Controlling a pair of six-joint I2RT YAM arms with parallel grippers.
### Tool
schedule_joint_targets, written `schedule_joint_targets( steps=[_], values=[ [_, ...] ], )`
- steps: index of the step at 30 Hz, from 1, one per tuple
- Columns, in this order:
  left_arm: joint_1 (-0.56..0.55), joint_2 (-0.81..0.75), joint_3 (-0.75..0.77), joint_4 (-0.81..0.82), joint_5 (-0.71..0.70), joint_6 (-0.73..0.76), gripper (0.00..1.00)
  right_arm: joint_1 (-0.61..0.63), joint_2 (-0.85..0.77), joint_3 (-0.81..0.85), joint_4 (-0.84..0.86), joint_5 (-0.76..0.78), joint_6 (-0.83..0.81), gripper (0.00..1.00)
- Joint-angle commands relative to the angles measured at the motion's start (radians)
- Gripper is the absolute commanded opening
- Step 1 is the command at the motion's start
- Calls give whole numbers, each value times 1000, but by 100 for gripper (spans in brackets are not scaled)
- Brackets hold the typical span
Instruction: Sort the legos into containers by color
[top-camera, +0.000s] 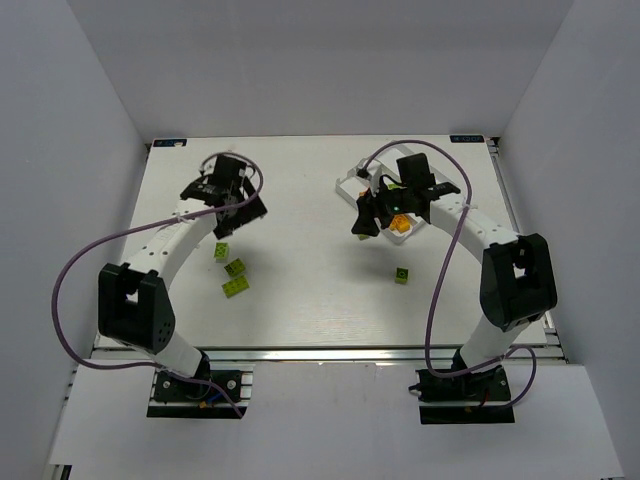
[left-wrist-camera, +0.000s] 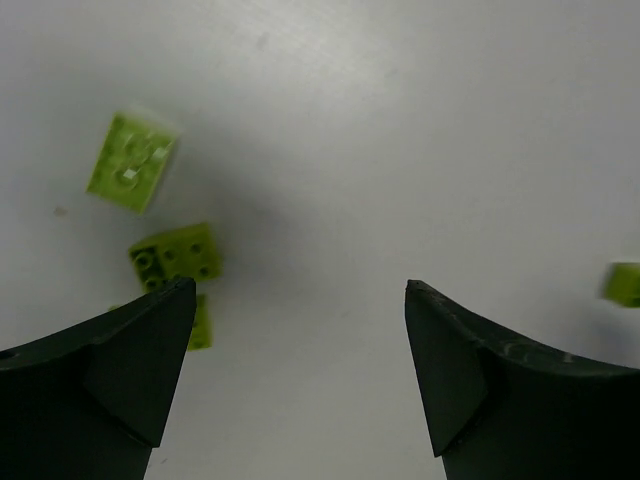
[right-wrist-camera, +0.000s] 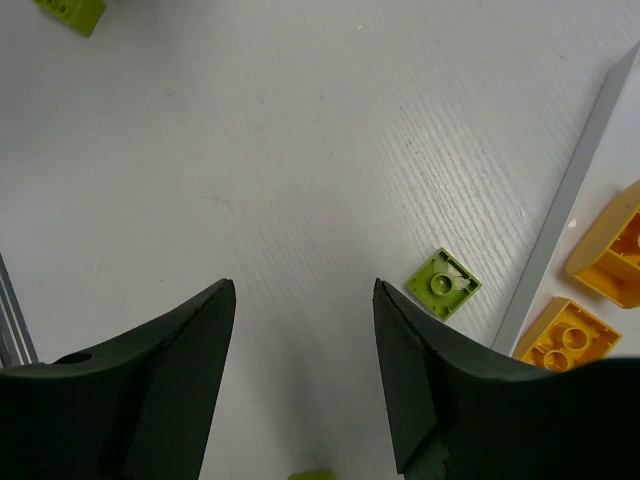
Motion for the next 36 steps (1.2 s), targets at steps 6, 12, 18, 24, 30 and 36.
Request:
schedule_joint_targets(
  steps=[6,12,18,24,30,36],
  values=[
    [54,-36,-145,-75,-26,304,94,16,-25,24,12,58,127,64],
    [103,55,-171,-57,-63,462,91,14,-45,-22,10,73,116,64],
    [132,190,-99,-12,-27,553,83,13,-62,-41,1,84,99,64],
    [152,292,-36,0,-3,590,75,13,-76,-44,-5,94,92,65],
    [161,320,-12,3,29,579,34,7,-85,-50,-11,105,85,65],
    [161,268,39,47,205,543,18,1,-109,-53,-27,127,90,63]
  ],
)
